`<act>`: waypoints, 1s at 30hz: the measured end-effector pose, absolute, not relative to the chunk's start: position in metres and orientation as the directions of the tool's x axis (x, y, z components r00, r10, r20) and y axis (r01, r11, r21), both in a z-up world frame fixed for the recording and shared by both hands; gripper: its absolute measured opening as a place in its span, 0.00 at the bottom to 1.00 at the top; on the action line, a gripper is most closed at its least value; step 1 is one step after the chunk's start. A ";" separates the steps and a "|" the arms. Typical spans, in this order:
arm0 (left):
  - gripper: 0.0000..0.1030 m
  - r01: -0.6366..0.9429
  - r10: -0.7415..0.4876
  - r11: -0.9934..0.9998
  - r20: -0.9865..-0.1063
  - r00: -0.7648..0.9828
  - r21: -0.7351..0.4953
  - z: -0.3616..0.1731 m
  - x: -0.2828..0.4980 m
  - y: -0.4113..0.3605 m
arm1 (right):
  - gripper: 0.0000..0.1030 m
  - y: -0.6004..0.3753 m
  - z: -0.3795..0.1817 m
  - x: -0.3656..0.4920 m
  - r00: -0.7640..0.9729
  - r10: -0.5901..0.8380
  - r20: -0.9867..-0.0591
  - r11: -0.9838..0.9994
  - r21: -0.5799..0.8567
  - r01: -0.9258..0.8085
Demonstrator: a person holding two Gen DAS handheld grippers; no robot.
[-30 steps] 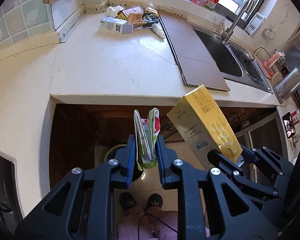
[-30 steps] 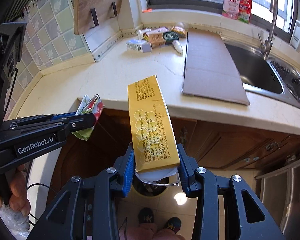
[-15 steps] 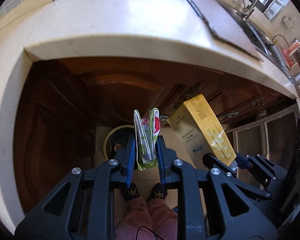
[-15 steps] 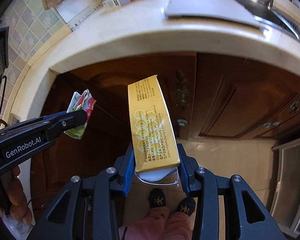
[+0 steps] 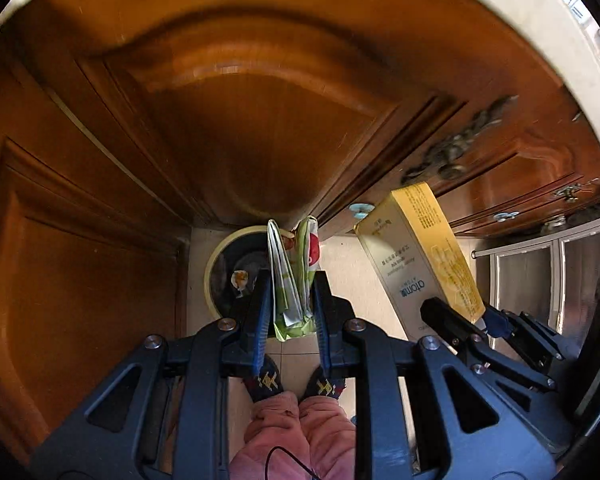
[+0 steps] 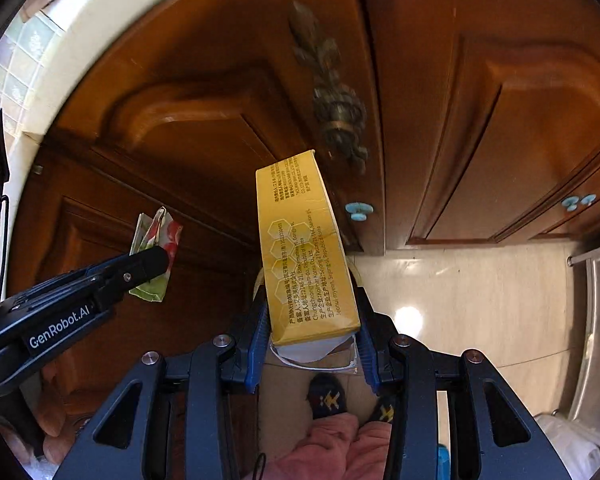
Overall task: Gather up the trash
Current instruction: 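Carry the green-white packet and yellow box down over the black bin with both tools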
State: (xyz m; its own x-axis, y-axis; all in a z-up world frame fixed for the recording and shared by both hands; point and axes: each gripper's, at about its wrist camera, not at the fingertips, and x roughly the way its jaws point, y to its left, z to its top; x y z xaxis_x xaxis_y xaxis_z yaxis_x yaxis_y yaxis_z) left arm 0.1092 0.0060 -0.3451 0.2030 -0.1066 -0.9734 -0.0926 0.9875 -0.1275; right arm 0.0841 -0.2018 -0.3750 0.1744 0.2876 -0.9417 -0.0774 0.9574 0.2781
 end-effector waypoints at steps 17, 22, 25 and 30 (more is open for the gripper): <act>0.17 -0.082 -0.092 0.991 -0.984 0.156 -0.106 -0.414 0.115 -0.007 | 0.37 -0.184 -0.450 0.093 0.123 0.293 -0.948 0.956 0.287 -0.065; 0.17 -0.081 -0.105 0.990 -0.987 0.122 -0.115 -0.432 0.115 -0.004 | 0.37 -0.187 -0.464 0.098 0.106 0.292 -0.951 0.956 0.286 -0.062; 0.17 -0.069 -0.123 0.989 -0.987 0.102 -0.130 -0.448 0.116 -0.002 | 0.37 -0.185 -0.474 0.102 0.096 0.292 -0.952 0.956 0.287 -0.060; 0.18 -0.070 -0.126 0.989 -0.989 0.071 -0.131 -0.471 0.116 0.002 | 0.37 -0.183 -0.497 0.106 0.070 0.292 -0.954 0.956 0.290 -0.048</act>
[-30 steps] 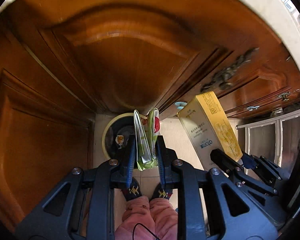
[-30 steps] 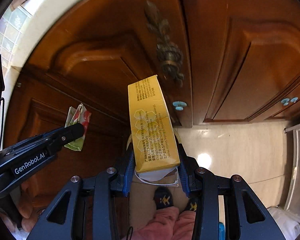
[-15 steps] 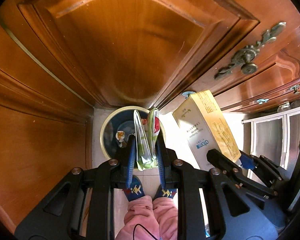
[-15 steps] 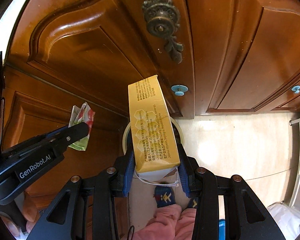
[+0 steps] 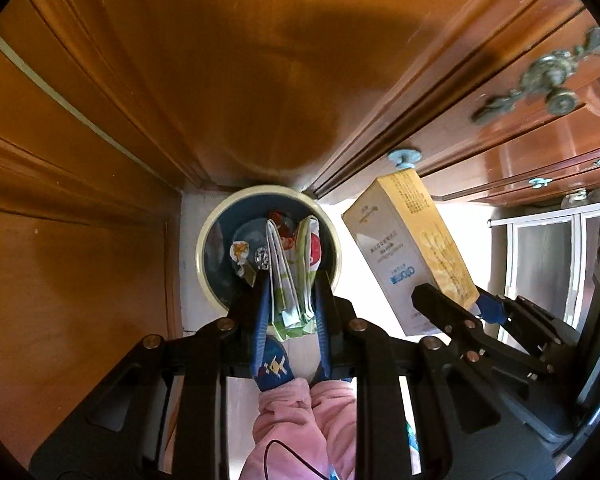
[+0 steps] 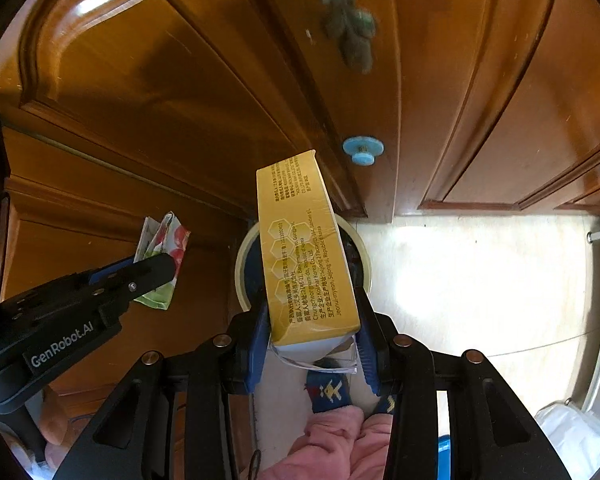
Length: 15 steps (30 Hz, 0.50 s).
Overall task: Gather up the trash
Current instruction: 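Carry the green-white packet and yellow box down over the black bin with both tools, then open both tools to drop the packet and yellow box into the bin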
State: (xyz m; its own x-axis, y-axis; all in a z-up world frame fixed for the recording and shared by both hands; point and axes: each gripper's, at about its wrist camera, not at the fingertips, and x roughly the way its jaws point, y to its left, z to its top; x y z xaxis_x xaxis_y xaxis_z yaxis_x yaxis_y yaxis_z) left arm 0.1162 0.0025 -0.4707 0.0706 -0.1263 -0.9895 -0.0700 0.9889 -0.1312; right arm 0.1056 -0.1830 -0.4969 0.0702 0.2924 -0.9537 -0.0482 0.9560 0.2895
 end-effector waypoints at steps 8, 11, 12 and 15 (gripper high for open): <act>0.25 -0.101 -0.159 0.982 -0.987 0.038 -0.162 -0.505 0.114 0.017 | 0.37 -0.182 -0.524 0.107 0.035 0.294 -0.955 0.956 0.293 -0.027; 0.30 -0.119 -0.165 0.979 -0.986 0.032 -0.168 -0.515 0.114 0.021 | 0.37 -0.177 -0.531 0.111 0.022 0.282 -0.959 0.959 0.282 -0.033; 0.35 -0.122 -0.166 0.978 -0.986 0.032 -0.169 -0.517 0.115 0.023 | 0.37 -0.176 -0.534 0.112 0.016 0.279 -0.960 0.960 0.278 -0.034; 0.41 -0.133 -0.175 0.975 -0.984 0.032 -0.178 -0.524 0.117 0.028 | 0.37 -0.173 -0.540 0.116 0.002 0.276 -0.961 0.961 0.275 -0.031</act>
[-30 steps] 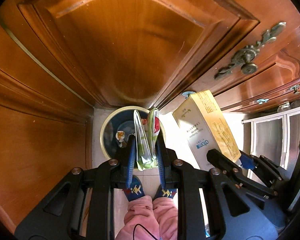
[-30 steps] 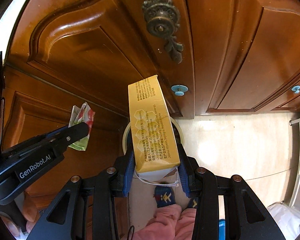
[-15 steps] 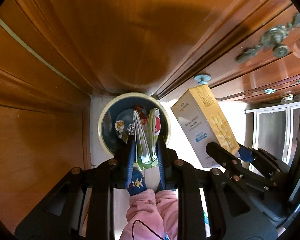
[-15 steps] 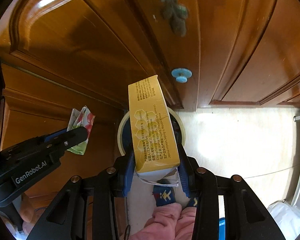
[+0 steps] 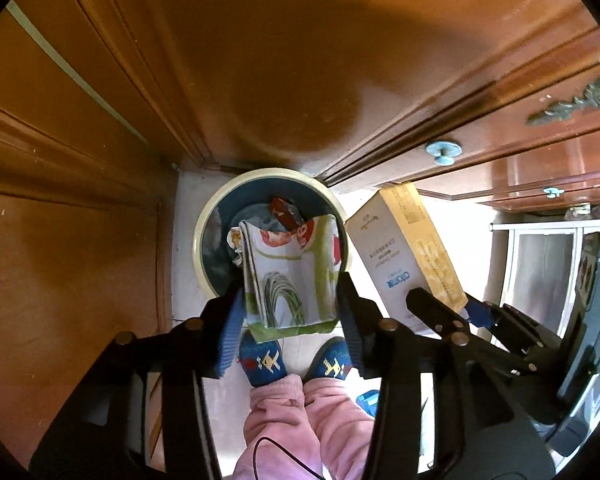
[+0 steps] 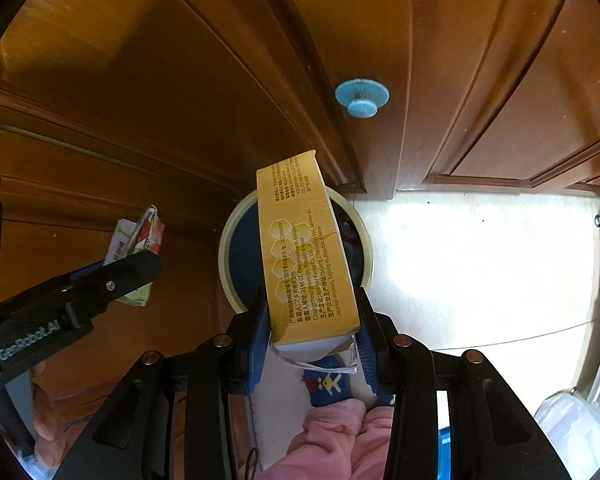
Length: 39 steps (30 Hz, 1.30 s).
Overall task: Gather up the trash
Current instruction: 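Open both tools to drop the packet and yellow box into the bin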
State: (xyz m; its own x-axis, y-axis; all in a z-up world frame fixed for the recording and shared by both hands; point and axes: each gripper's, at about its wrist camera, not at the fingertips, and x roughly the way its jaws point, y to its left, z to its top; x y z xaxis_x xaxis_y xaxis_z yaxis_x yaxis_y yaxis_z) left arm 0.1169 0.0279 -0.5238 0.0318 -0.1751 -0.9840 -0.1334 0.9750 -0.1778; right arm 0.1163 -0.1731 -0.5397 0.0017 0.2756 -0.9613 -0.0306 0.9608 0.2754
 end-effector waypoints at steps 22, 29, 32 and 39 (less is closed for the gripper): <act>0.59 -0.188 -0.099 0.975 -0.991 0.091 -0.115 -0.487 0.123 0.044 | 0.52 -0.116 -0.575 0.125 -0.032 0.302 -0.953 0.945 0.303 -0.120; 0.59 -0.159 -0.114 0.978 -0.985 0.133 -0.135 -0.436 0.120 0.037 | 0.60 -0.115 -0.532 0.121 -0.003 0.342 -0.940 0.931 0.340 -0.136; 0.59 -0.130 -0.115 0.982 -0.981 0.157 -0.136 -0.403 0.117 0.027 | 0.60 -0.123 -0.505 0.117 0.011 0.359 -0.933 0.927 0.355 -0.125; 0.59 -0.047 -0.163 0.983 -0.966 0.202 -0.176 -0.317 0.105 0.007 | 0.60 -0.168 -0.415 0.094 0.064 0.369 -0.927 0.926 0.362 -0.104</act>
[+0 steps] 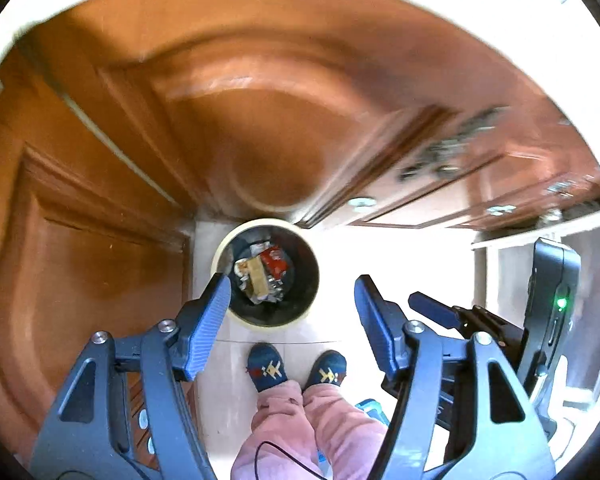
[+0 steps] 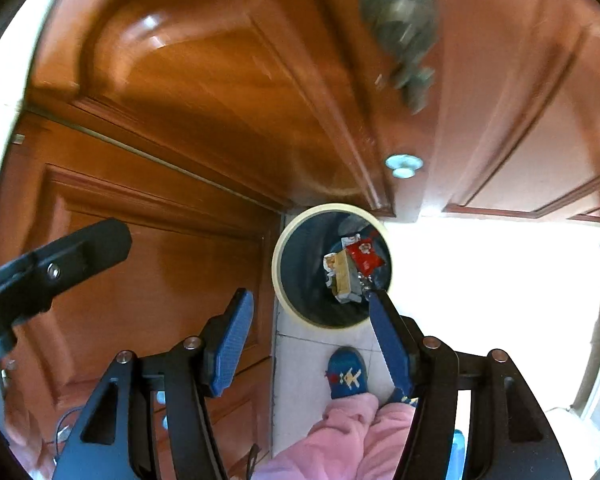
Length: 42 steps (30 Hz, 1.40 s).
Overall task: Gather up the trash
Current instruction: 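Open both tools to drop the packet and yellow box into the bin, then raise both tools back up toward the counter trash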
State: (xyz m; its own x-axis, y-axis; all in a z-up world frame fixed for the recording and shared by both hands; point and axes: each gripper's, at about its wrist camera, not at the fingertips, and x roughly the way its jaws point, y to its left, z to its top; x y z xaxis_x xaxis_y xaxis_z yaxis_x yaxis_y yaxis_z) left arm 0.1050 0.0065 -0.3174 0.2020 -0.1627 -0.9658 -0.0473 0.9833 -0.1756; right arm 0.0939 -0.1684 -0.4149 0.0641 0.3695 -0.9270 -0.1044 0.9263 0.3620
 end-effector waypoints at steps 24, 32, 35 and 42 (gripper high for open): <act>0.59 0.235 -0.274 0.958 -0.778 0.565 -0.166 -0.022 0.075 -0.009 | 0.60 -0.230 -0.062 0.038 0.547 0.294 -0.784 0.951 0.295 -0.088; 0.59 0.241 -0.275 0.959 -0.712 0.645 -0.152 0.026 0.086 0.000 | 0.60 -0.215 -0.007 0.046 0.620 0.289 -0.729 0.953 0.281 -0.114; 0.59 0.231 -0.266 0.962 -0.709 0.653 -0.147 0.028 0.099 0.001 | 0.60 -0.214 -0.004 0.059 0.629 0.295 -0.720 0.951 0.285 -0.120; 0.59 0.188 -0.222 0.974 -0.729 0.647 -0.130 0.008 0.149 0.001 | 0.60 -0.216 -0.040 0.121 0.610 0.319 -0.725 0.942 0.315 -0.119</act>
State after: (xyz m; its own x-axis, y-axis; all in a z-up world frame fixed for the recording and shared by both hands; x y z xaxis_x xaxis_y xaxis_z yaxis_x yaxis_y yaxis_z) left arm 0.1487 0.0011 0.0080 0.6473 -0.2220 -0.7292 0.1880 0.9736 -0.1295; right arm 0.1207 -0.2159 -0.0401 0.6103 0.3193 -0.7249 -0.1185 0.9417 0.3150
